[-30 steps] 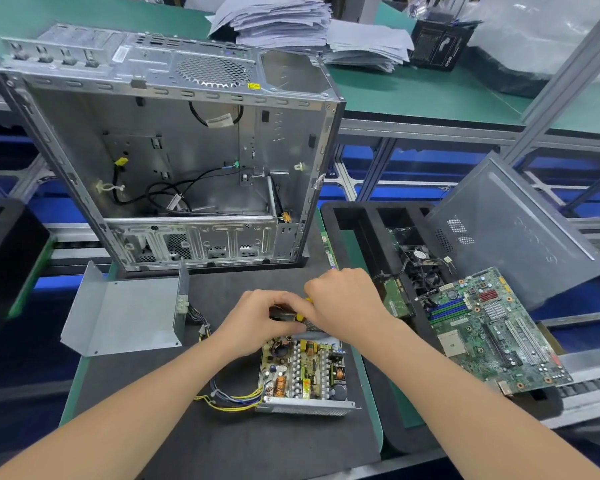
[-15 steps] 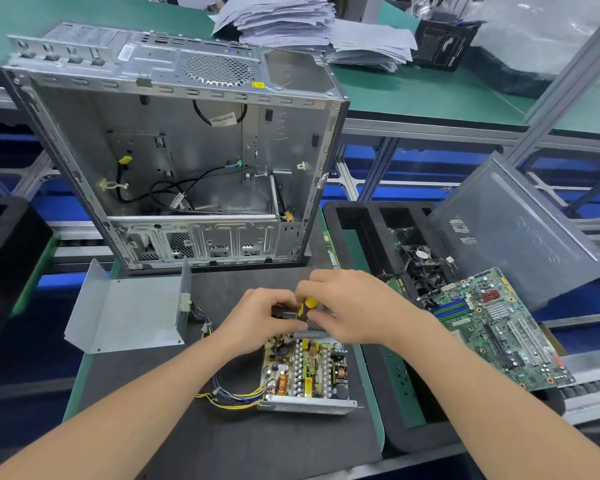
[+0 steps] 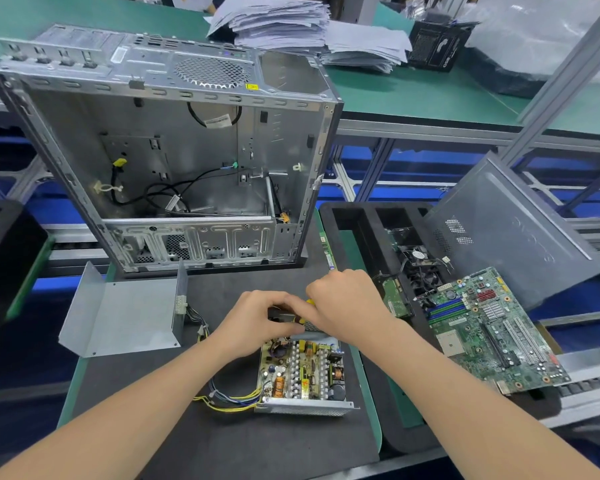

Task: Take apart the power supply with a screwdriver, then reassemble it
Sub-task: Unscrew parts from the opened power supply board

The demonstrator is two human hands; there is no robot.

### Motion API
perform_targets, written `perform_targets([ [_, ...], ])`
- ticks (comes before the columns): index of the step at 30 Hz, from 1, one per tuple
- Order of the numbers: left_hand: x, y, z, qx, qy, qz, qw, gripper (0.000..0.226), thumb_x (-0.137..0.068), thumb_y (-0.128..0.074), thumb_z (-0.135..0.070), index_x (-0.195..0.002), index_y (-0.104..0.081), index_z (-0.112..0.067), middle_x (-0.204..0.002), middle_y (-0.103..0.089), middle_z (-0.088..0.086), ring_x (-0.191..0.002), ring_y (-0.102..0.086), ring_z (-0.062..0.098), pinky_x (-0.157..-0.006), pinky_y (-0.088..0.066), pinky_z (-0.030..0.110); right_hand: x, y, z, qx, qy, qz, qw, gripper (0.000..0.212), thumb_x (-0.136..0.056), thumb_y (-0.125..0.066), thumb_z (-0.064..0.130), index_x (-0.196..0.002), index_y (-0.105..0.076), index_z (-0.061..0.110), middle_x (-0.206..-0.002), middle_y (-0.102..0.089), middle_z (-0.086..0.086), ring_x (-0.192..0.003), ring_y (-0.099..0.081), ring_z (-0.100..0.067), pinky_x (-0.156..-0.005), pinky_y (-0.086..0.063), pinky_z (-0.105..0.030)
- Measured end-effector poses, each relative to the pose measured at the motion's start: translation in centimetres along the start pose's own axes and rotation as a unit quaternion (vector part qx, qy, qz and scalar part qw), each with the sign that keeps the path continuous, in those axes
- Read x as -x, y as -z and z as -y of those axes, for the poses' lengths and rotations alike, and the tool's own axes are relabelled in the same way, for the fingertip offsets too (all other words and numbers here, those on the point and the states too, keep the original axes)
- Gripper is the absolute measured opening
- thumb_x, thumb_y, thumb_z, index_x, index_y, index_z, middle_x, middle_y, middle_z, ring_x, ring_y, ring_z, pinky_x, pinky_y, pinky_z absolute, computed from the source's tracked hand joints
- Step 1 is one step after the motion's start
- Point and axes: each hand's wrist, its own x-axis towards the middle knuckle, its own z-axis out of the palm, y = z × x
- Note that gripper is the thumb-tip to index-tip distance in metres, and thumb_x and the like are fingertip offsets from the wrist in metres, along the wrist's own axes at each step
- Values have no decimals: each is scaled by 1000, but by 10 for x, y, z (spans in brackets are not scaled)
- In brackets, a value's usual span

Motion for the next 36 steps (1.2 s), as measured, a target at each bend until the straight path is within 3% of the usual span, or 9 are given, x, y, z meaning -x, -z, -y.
perform_targets([
  [6,1,2,0,11,6,5,1000,28,-83,-86,-17,-96,-78,-40,-101,-78,-16,-97,-72,7,-91,-56,38,0,1,6,-4,-27,-12,1000,69,-106,-30,67,-58,-33,18,-54,-34,1,-50,-38,-24,-49,-17,-30],
  [11,5,12,10,25,17,29,999,48,-83,-68,9,-110,-75,-29,-113,-76,-8,-111,-70,16,-103,-52,48,2,3,0,-15,-20,10,1000,60,-105,-36,64,-68,-37,17,-60,-35,1,-59,-44,-28,-53,-23,-33],
  [15,7,12,19,19,26,18,999,57,-85,-63,16,-118,-72,-30,-119,-73,-15,-119,-65,6,-107,-51,33,6,6,-5,-14,-21,1,1000,54,-103,-43,58,-68,-33,18,-59,-34,3,-59,-44,-26,-50,-20,-33],
  [18,9,7,27,-7,51,16,999,51,-92,-67,2,-117,-69,-43,-114,-73,-21,-111,-66,-1,-96,-49,20,7,6,-7,-18,-28,1,999,51,-103,-43,57,-72,-42,17,-58,-35,3,-60,-45,-26,-52,-24,-33],
  [22,16,-3,35,-10,98,6,995,32,-92,-77,-22,-114,-68,-43,-102,-74,-18,-97,-67,1,-88,-50,24,8,3,-5,-30,-33,7,999,52,-104,-42,58,-72,-41,17,-59,-37,2,-60,-48,-26,-53,-27,-33],
  [26,15,-4,35,-19,114,8,993,45,-86,-74,-6,-113,-68,-41,-104,-74,-18,-98,-66,0,-89,-51,26,9,0,-3,-44,-28,18,998,53,-105,-40,59,-73,-40,17,-61,-35,2,-64,-48,-27,-57,-29,-33],
  [29,12,-3,35,-24,120,17,992,48,-84,-73,-3,-112,-67,-41,-102,-73,-17,-88,-63,-1,-86,-51,28,8,-1,-1,-47,-20,24,998,51,-105,-40,58,-78,-44,15,-62,-35,2,-66,-48,-28,-59,-31,-34],
  [33,11,-3,38,-31,124,25,991,49,-83,-72,-1,-113,-67,-40,-104,-74,-10,-95,-66,14,-88,-52,33,6,-4,0,-51,-11,26,998,51,-105,-41,58,-79,-44,15,-64,-35,1,-68,-48,-29,-62,-31,-34],
  [36,10,-4,38,-39,127,25,991,53,-81,-72,0,-106,-65,-46,-99,-72,-11,-90,-65,16,-85,-52,33,7,-5,-1,-56,-12,29,998,51,-104,-42,58,-77,-44,15,-62,-34,2,-67,-49,-29,-61,-30,-34],
])
